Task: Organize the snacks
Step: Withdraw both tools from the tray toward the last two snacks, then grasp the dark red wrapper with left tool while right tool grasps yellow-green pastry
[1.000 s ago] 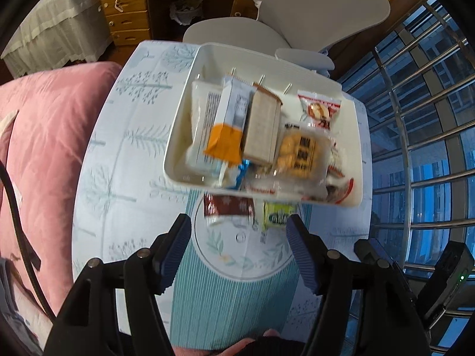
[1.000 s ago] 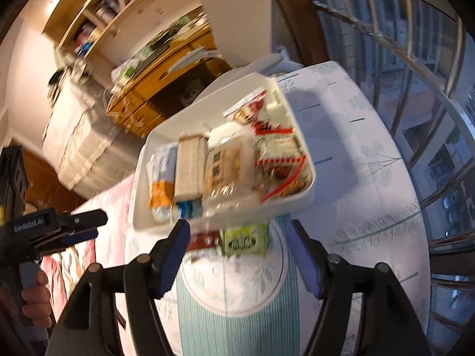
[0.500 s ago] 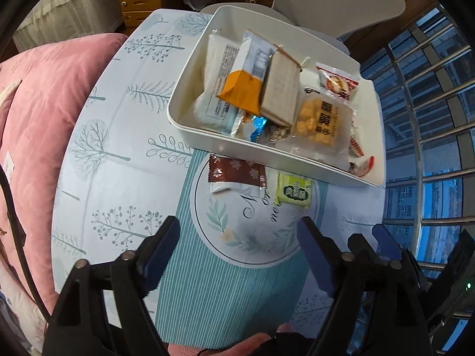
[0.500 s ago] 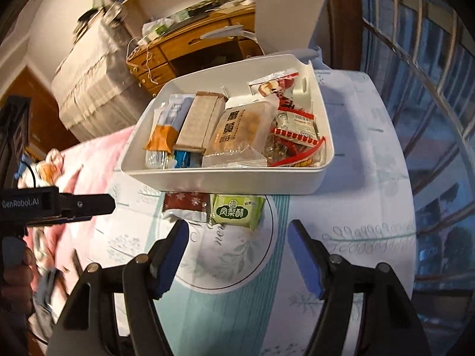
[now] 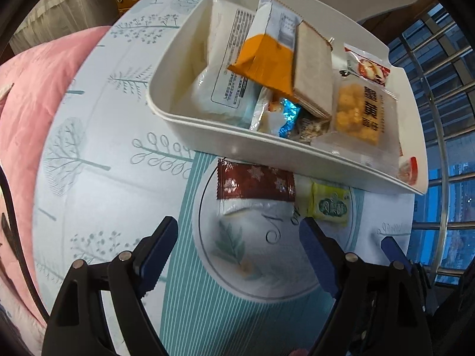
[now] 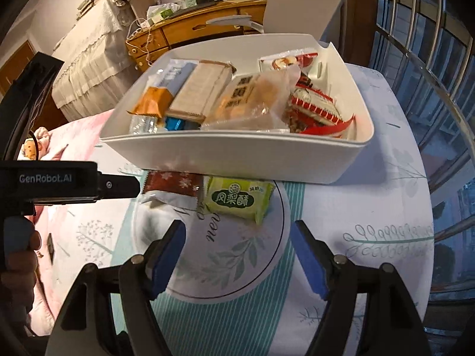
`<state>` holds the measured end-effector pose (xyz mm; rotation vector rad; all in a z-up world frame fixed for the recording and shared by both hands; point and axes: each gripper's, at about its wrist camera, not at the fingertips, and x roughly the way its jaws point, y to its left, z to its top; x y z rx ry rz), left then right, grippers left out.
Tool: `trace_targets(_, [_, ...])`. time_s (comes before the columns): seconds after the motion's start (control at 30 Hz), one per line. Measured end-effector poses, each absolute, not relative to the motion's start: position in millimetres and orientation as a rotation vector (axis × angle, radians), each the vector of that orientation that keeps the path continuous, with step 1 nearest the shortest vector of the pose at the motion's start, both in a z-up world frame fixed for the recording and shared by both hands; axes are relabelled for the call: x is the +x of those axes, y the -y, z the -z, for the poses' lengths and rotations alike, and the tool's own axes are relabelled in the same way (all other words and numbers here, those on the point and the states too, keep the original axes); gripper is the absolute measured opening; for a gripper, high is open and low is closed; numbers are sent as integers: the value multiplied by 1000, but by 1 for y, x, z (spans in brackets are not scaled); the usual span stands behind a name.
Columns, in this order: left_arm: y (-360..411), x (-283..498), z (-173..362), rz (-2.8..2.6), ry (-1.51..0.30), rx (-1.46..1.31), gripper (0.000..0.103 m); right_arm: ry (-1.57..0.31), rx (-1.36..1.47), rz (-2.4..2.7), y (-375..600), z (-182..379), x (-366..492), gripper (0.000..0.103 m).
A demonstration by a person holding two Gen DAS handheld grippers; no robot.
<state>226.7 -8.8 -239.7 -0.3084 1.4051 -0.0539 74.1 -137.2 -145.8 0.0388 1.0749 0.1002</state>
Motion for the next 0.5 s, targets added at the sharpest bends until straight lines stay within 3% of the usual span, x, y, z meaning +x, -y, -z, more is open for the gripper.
trace_targets(0.5, [15, 254, 289, 40, -1448, -287, 83, -976, -73, -60, 117, 184, 87, 83])
